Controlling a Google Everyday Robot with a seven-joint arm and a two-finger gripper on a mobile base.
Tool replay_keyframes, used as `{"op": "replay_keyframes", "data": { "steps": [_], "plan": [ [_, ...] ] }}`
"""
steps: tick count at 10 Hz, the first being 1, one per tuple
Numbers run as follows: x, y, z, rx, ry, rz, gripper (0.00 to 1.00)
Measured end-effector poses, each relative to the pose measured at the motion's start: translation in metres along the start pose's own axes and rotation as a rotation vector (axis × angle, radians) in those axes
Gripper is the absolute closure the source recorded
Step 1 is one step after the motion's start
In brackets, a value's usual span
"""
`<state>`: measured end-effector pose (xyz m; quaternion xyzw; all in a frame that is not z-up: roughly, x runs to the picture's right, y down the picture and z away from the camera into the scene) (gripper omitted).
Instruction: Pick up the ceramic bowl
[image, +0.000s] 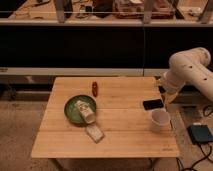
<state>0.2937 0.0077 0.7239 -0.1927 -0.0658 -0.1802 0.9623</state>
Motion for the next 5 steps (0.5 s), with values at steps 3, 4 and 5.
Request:
{"op": "replay_keyframes", "data": {
  "steps": [3,4,5],
  "plan": [
    [0.005,-0.059,0.011,0.211,-0.102,-0.112,0.35],
    [0.008,-0.084,0.008,0.324,-0.135,-0.180,0.35],
    [0.011,-0.100,0.004,0.411,-0.154,-0.239,0.35]
  ]
}}
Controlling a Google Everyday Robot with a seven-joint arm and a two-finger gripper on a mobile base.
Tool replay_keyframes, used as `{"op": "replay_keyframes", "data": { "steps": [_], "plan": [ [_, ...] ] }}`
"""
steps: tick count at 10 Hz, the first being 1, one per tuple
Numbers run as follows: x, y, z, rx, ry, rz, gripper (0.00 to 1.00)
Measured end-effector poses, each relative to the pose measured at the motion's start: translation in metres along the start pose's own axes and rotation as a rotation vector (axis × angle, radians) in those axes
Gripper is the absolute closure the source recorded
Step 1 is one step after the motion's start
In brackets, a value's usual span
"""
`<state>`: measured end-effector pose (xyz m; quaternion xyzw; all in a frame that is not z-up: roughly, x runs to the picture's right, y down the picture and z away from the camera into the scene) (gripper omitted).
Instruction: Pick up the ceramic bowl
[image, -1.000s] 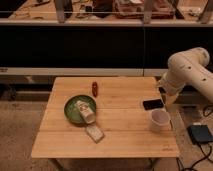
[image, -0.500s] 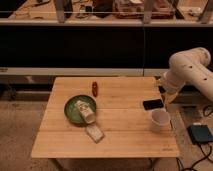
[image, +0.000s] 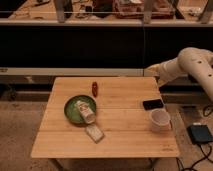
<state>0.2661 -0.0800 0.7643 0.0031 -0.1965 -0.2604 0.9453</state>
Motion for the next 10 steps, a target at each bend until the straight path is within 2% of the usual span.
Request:
{"op": "replay_keyframes", "data": {
  "steps": [1,3,6,7,8,10],
  "plan": [
    [0.008,-0.017,0.001,0.090,-0.009,-0.062,0.35],
    [0.018,-0.032,-0.001,0.185,-0.009,-0.123,0.35],
    [0.020,-0.045,-0.004,0.271,-0.023,-0.175,0.35],
    [0.013,-0.051,-0.002,0.304,-0.043,-0.218,0.35],
    [-0.001,-0.063,-0.001,0.356,-0.081,-0.304,0.35],
    [-0.034,-0.079,0.001,0.437,-0.167,-0.471,0.35]
  ]
}}
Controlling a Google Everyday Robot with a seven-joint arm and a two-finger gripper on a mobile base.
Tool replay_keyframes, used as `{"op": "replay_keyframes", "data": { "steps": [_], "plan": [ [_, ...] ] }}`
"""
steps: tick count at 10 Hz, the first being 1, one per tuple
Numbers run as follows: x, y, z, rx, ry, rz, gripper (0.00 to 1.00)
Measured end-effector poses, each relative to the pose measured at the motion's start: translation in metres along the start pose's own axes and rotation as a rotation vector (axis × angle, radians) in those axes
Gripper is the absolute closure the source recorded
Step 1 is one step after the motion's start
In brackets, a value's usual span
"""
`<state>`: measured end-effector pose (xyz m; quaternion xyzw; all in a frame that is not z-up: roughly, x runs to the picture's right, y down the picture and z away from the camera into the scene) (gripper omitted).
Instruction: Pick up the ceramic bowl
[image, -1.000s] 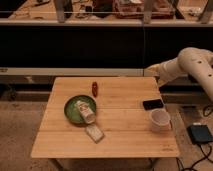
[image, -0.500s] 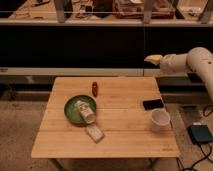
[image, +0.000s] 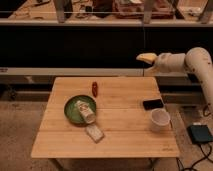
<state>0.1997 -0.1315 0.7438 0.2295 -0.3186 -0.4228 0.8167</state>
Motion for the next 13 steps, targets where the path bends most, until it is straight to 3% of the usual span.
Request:
{"op": "replay_keyframes", "data": {
  "steps": [2,3,4,6,8,10,12,13],
  "plan": [
    [-0.040,-0.028,0.018,0.104,-0.164,-0.162,0.35],
    [-0.051,-0.033,0.021,0.124,-0.208,-0.193,0.35],
    [-0.105,-0.035,0.032,0.177,-0.429,-0.302,0.35],
    [-0.126,-0.032,0.032,0.192,-0.519,-0.338,0.35],
    [-0.129,-0.032,0.032,0.189,-0.533,-0.347,0.35],
    [-0.137,-0.030,0.044,0.147,-0.535,-0.369,0.35],
    [-0.151,-0.026,0.073,0.057,-0.520,-0.394,0.35],
    [-0.161,-0.022,0.093,-0.015,-0.502,-0.413,0.35]
  ]
}}
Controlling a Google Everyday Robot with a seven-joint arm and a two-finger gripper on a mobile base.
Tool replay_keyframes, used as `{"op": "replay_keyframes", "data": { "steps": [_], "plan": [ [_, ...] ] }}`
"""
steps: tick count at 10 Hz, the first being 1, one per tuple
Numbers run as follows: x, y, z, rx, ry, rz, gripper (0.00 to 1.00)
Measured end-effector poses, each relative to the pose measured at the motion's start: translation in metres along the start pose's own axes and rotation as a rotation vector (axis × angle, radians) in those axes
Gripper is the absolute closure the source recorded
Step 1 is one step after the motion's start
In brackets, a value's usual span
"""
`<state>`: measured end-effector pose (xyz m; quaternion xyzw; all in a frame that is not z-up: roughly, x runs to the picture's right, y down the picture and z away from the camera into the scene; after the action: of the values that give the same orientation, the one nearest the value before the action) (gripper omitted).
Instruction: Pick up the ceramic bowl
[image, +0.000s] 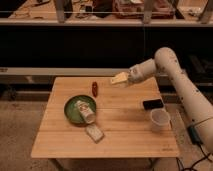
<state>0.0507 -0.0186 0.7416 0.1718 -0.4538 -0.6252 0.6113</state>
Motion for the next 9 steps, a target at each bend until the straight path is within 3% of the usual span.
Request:
{"op": "replay_keyframes", "data": {
  "steps": [3,5,9],
  "plan": [
    [0.003,-0.001,0.037,-0.124,0.036,0.018,0.35],
    [0.002,0.004,0.058,-0.172,0.056,0.060,0.35],
    [-0.010,0.011,0.117,-0.237,-0.020,0.070,0.35]
  ]
}}
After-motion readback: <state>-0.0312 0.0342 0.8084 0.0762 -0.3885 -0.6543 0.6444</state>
